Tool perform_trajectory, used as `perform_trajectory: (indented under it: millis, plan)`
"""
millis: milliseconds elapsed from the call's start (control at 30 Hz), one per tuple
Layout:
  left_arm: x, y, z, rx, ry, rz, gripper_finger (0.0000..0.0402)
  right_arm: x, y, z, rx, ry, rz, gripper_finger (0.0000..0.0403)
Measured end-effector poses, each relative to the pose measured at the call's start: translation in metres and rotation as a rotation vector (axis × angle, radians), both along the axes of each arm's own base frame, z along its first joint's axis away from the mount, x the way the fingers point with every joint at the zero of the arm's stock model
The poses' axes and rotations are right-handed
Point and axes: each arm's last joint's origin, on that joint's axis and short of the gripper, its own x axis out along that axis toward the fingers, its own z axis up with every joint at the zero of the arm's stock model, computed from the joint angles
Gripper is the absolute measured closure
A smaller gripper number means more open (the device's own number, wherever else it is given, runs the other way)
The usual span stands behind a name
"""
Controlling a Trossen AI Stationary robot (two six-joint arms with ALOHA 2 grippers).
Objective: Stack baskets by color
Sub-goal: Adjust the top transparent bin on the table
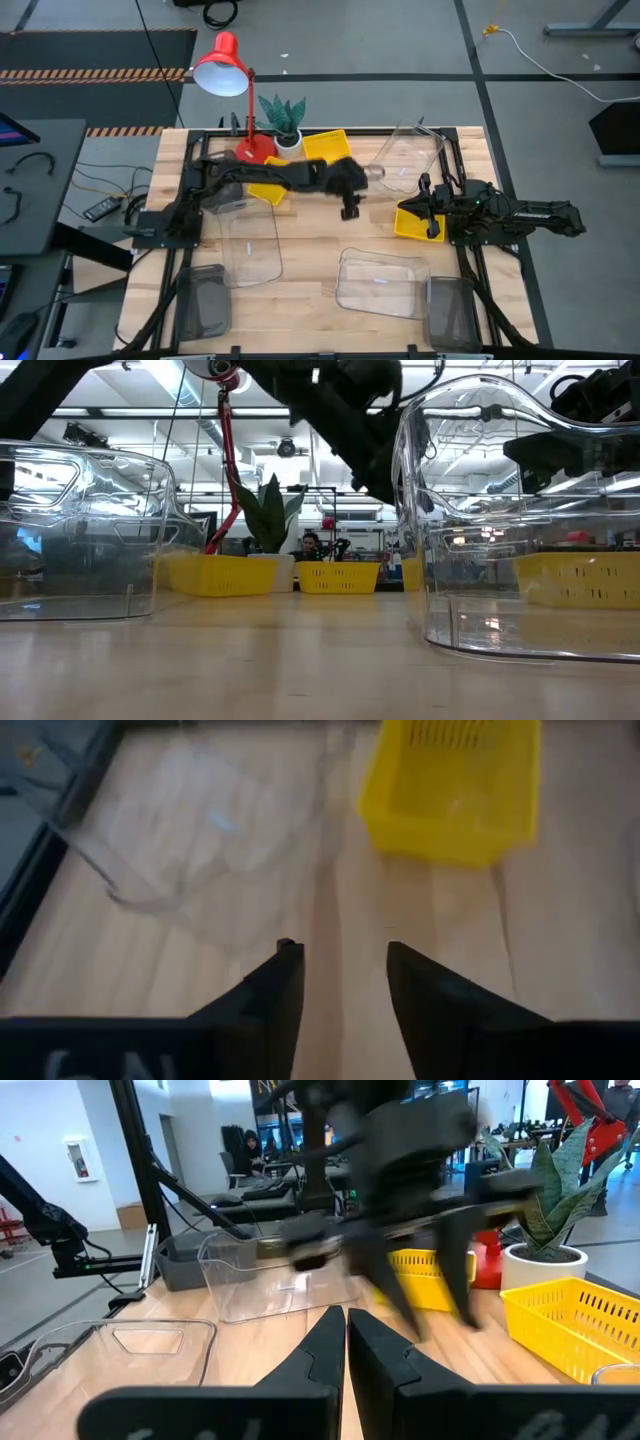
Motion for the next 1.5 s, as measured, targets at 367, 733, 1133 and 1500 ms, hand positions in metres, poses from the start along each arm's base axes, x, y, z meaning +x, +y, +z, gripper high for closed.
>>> perform_trajectory:
  millis: [367,733,1133,1500]
  plan:
    - [0.016,0.034,-0.032,-0.174,-0.139,-0.147,0.0365,0.000,0.000,-0.001,0.001,0.008,-0.003,0.0380]
    - [0.021,0.063,-0.034,-0.013,-0.247,0.091,0.0388,0.001,0.000,-0.001,0.001,0.011,-0.002,0.0380]
    - [0.014,0.065,-0.011,-0.083,-0.293,-0.069,0.0381,0.001,0.000,-0.001,0.001,0.011,0.000,0.0380]
    - [0.025,0.034,-0.019,0.153,-0.269,-0.142,0.0219,0.001,0.000,-0.001,0.001,0.009,0.000,0.0380]
